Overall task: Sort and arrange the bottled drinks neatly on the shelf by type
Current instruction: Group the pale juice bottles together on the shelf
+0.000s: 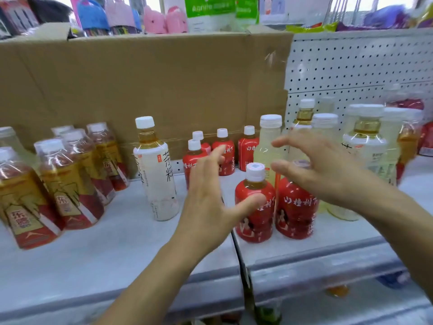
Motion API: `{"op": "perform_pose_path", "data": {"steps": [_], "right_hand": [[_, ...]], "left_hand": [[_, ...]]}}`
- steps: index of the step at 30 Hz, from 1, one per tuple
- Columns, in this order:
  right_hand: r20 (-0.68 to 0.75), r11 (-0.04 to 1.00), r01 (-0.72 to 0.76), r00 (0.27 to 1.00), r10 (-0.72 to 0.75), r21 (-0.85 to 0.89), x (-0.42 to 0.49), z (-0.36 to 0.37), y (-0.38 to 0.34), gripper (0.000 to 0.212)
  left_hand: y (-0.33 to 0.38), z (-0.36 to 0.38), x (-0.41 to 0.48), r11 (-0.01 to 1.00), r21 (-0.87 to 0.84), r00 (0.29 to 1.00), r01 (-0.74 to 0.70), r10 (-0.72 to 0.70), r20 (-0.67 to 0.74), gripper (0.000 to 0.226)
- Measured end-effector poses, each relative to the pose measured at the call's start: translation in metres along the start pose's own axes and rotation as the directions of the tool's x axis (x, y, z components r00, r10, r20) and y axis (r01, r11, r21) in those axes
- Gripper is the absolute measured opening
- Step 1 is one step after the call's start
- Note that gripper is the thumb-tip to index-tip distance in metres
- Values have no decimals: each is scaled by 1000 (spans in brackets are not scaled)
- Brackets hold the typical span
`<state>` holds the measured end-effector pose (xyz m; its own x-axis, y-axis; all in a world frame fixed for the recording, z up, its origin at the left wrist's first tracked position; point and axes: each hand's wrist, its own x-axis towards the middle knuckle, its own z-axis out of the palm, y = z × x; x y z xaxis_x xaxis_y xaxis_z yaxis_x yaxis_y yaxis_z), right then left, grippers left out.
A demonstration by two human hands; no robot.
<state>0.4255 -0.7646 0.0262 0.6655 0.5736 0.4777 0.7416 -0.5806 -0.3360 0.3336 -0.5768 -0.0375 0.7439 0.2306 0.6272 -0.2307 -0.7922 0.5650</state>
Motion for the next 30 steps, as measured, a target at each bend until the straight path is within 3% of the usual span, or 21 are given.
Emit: {"op": "perform_pose_path", "data": {"steps": [2, 4, 7, 14, 21, 27, 28, 30], "right_hand": [[164, 993, -89, 981, 101, -77, -12, 5, 5, 58], [227, 989, -118, 964, 136, -90, -19, 9, 7, 65], [183, 991, -119, 975, 129, -63, -20, 10, 7, 66], [179, 990, -137, 975, 129, 34, -23, 10, 7, 76], [232, 995, -103, 968, 96, 18, -22, 10, 15, 86], [284, 998, -55, 957, 55, -8, -14, 18, 12, 89], [259, 999, -38, 965, 32, 19, -12, 23, 8, 90], [204, 998, 3, 979, -15, 59, -6, 38, 0, 92]], "left_hand": [[5, 24, 4, 1000, 18, 978, 5, -9, 209, 109], [2, 33, 10, 1000, 1, 968, 12, -12, 249, 102], [-8, 30, 15, 999, 8, 977, 31, -32, 211, 89], [-45, 27, 51, 947, 275, 979, 165, -191, 68, 111], [-61, 58, 84, 888, 457, 990, 57, -111, 92, 95], [-56, 37, 63, 970, 227, 950, 88, -151, 275, 78], [-51, 27, 55, 980, 159, 919, 119, -170, 357, 78], [-38, 8, 38, 981, 45, 790, 188, -179, 587, 87]]}}
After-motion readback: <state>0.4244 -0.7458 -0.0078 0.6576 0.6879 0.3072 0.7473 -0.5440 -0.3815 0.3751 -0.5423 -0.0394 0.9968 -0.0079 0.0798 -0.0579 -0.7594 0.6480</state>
